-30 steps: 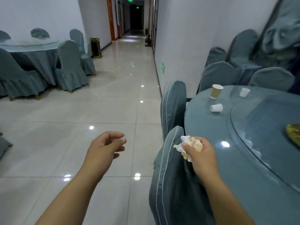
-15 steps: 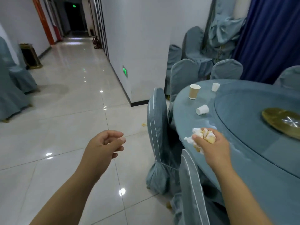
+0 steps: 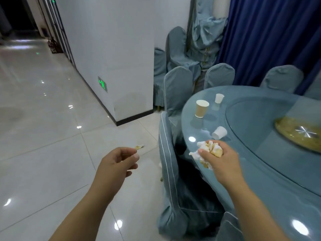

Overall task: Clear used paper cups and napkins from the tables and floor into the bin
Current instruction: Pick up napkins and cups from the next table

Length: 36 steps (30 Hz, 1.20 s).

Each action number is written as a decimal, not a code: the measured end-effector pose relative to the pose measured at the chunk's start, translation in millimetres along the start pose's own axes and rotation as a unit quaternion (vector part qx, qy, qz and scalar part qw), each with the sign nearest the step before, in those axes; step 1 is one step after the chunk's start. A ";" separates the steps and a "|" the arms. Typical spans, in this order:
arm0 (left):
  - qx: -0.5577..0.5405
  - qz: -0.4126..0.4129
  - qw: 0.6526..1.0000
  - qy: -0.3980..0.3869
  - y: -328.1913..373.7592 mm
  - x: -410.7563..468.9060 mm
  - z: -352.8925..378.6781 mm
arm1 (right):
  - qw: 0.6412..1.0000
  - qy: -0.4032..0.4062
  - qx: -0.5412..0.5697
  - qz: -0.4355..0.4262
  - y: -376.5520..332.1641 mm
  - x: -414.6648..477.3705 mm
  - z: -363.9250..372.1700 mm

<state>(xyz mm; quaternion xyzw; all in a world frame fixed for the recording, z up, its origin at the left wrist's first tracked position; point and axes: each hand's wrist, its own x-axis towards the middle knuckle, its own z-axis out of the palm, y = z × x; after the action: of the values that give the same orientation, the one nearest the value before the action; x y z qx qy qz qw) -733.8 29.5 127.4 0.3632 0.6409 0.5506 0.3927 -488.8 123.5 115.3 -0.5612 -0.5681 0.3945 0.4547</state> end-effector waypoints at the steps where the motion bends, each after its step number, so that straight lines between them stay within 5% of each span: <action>1: 0.003 0.003 1.000 -0.009 1.7 19.3 -4.3 | 1.000 0.011 0.001 0.004 -1.8 9.6 11.8; 14: 0.008 0.018 0.985 -0.170 46.7 279.2 -34.0 | 0.977 0.194 0.024 0.081 -21.6 125.4 140.2; 25: 0.038 0.006 0.953 -0.301 44.2 443.3 63.6 | 0.924 0.357 0.001 0.136 11.5 246.3 140.9; 36: 0.053 0.002 0.926 -0.373 66.9 589.3 198.8 | 0.894 0.405 -0.018 0.192 26.2 380.8 112.6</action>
<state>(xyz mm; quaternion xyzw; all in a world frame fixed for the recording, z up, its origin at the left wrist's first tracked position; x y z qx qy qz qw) -804.1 651.0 115.8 0.5640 0.4759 0.3409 0.5824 -573.0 511.4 87.4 -0.7783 -0.2230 0.2025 0.5509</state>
